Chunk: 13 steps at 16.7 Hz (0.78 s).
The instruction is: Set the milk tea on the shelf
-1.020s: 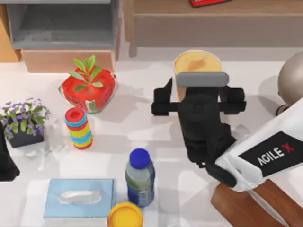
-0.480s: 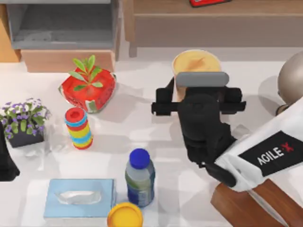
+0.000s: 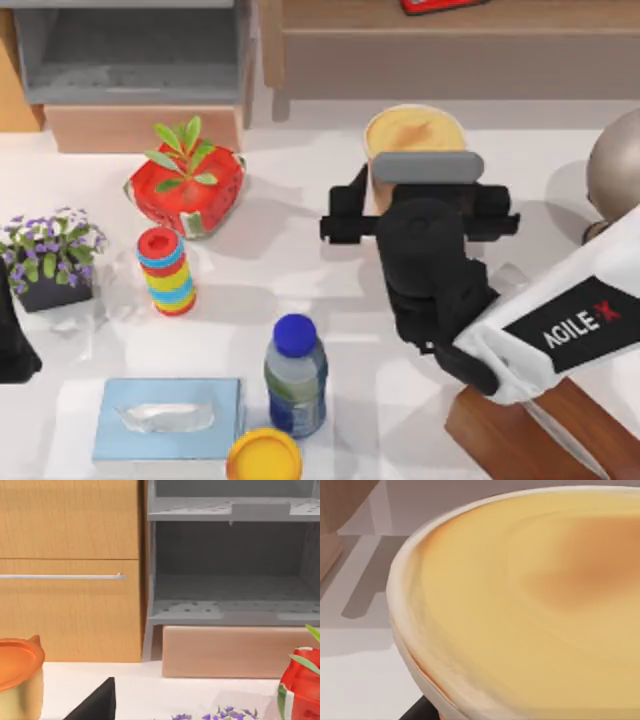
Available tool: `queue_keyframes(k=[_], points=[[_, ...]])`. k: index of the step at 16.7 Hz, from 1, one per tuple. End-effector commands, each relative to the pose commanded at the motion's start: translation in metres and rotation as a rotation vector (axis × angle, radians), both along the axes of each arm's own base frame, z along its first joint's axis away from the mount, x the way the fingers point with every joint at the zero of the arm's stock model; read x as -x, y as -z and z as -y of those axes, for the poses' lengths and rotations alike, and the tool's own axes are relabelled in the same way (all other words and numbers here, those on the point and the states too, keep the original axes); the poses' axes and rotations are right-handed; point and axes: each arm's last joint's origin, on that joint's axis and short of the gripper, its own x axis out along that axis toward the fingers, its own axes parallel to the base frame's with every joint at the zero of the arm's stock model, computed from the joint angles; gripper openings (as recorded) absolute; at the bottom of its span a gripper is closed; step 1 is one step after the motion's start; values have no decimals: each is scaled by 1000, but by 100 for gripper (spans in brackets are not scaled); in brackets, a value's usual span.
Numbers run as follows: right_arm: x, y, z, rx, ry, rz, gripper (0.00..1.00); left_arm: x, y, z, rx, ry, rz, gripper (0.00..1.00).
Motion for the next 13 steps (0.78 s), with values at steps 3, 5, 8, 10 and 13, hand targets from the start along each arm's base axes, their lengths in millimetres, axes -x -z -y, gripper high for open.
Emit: queue_keyframes(k=[3, 5, 8, 10, 13], points=[[0, 0, 0, 0, 0, 0, 0, 0, 0, 0, 0, 0, 0, 100], [0, 0, 0, 0, 0, 0, 0, 0, 0, 0, 0, 0, 0, 100], [1, -3, 0, -2, -2, 0, 0, 0, 0, 0, 0, 0, 0, 100], [1, -7, 0, -1, -2, 0, 0, 0, 0, 0, 0, 0, 0, 100], [1, -10, 0, -1, -2, 0, 0, 0, 0, 0, 0, 0, 0, 100]])
